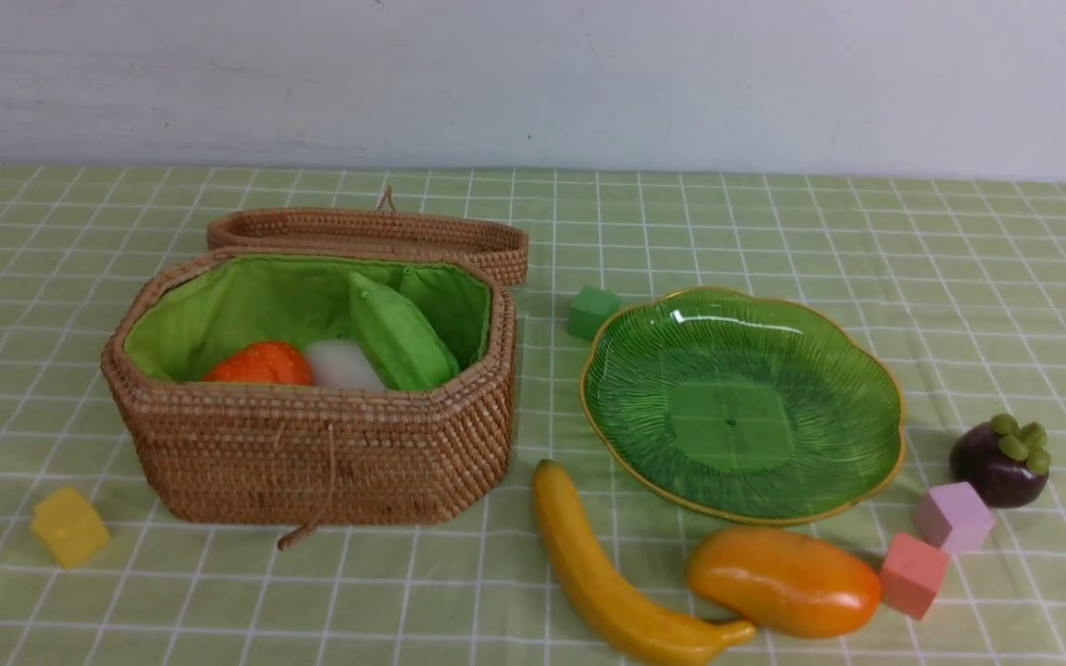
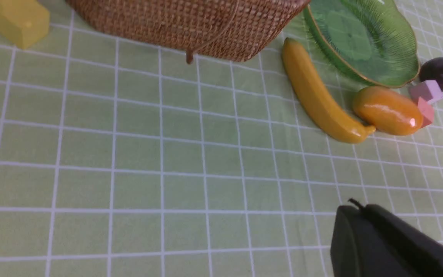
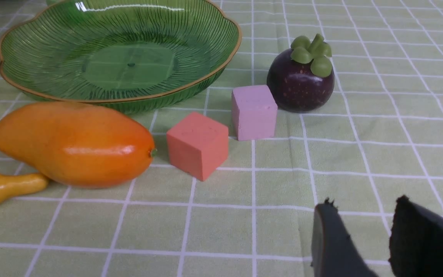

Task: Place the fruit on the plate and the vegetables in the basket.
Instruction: Use the right arm to grab a mangosteen and put it into the right plate

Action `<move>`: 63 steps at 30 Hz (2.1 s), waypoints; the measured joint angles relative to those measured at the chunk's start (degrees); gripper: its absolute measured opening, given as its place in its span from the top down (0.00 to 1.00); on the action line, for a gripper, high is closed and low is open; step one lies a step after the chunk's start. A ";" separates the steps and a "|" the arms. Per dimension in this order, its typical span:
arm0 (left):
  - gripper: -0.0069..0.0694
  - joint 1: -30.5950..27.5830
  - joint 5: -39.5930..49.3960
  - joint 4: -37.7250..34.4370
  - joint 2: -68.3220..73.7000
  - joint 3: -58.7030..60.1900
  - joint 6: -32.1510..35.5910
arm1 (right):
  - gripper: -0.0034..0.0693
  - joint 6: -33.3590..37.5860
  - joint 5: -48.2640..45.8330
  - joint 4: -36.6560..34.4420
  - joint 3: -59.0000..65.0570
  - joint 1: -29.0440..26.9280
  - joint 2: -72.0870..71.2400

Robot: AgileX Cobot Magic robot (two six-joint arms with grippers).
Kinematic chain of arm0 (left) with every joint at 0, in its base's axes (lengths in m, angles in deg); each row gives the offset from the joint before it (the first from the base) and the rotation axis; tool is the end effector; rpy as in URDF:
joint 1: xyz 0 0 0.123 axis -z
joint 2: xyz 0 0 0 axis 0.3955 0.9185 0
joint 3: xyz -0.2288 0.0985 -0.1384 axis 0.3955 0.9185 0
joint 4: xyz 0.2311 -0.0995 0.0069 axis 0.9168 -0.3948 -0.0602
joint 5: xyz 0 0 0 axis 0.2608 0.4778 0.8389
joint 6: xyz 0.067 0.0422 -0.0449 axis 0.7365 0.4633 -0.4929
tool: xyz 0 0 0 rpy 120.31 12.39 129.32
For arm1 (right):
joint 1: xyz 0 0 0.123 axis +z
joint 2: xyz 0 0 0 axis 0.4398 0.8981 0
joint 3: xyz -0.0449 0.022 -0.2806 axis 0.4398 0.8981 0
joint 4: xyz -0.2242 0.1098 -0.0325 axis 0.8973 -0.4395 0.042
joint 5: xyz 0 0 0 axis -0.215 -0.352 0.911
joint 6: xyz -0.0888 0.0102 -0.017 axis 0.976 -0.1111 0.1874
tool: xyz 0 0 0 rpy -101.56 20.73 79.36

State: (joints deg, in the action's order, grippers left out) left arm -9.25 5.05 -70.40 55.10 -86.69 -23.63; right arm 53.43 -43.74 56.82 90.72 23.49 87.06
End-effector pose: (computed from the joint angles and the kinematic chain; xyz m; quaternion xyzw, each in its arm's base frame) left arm 0.0224 -0.0249 0.3349 -0.0634 0.8806 -0.2521 0.3962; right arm 0.0521 0.0031 0.1730 -0.0139 0.8071 -0.0001 0.5902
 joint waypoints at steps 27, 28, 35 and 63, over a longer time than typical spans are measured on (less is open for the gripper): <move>0.93 0.00 -26.39 16.33 -4.81 12.07 3.60 | 0.62 0.00 0.00 0.00 0.00 0.00 0.00; 0.93 0.00 -29.01 16.57 -6.83 14.33 5.04 | 0.62 0.00 0.00 0.00 0.00 0.00 0.00; 0.93 -3.79 -39.65 16.90 -17.65 31.62 14.14 | 0.62 0.00 0.00 0.00 0.00 0.00 0.00; 0.91 -12.05 -41.50 15.73 -18.77 43.09 14.68 | 0.62 0.00 0.00 1.43 0.00 0.00 0.00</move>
State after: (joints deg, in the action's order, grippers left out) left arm -21.30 -36.45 -54.67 36.33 -43.60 -8.95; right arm 53.43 -43.74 58.25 90.72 23.49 87.06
